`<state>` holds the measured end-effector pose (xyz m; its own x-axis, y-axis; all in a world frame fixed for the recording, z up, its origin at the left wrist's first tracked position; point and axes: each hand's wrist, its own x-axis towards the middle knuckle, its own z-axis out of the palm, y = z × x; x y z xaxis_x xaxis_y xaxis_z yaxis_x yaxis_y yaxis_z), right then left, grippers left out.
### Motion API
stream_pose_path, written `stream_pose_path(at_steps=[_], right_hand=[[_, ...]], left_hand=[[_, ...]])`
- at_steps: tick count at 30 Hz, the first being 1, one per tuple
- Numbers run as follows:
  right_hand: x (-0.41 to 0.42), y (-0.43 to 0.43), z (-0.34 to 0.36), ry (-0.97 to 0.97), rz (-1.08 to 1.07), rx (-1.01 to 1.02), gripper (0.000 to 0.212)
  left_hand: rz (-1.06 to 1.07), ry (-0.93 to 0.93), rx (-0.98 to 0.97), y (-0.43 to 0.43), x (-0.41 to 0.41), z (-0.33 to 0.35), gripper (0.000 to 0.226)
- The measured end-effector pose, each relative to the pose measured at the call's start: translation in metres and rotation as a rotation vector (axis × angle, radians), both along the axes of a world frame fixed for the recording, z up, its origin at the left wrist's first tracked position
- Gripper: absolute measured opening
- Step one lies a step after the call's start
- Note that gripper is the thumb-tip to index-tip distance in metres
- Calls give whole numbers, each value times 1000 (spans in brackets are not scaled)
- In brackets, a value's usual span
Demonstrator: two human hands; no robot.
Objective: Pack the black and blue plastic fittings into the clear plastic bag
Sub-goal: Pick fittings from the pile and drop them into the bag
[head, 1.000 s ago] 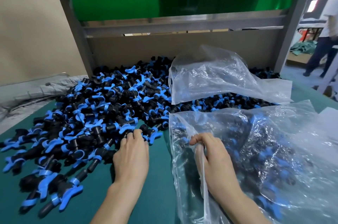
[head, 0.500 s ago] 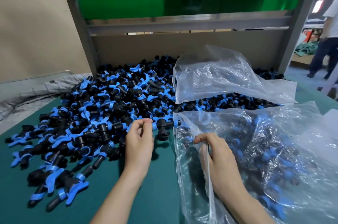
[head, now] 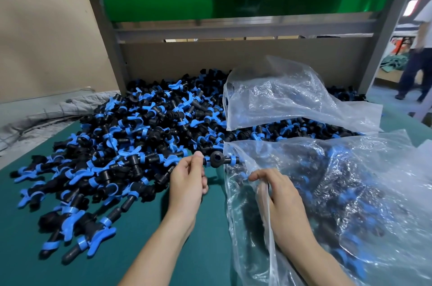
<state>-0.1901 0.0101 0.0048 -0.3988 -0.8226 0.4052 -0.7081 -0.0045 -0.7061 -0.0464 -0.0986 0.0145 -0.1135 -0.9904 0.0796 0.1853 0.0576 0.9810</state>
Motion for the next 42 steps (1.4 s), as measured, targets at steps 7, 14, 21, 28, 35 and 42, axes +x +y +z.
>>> stream_pose_path(at_steps=[7, 14, 21, 28, 35, 42], right_hand=[[1, 1, 0, -2, 3, -1, 25], [1, 1, 0, -7, -3, -13, 26], [1, 1, 0, -4, -1, -6, 27], [2, 0, -1, -27, -3, -27, 27], [5, 3, 2, -62, -23, -125, 25], [12, 10, 19, -32, -50, -249, 49]], left_hand=[[-15, 210, 220, -2, 1, 3, 23], [-146, 459, 452, -1, 6, 9, 19], [-280, 673, 600, -1, 10, 11, 25], [-231, 586, 487, -3, 9, 11, 23], [-194, 511, 243, -4, 9, 11, 25], [-66, -105, -104, 13, 10, 12, 32]])
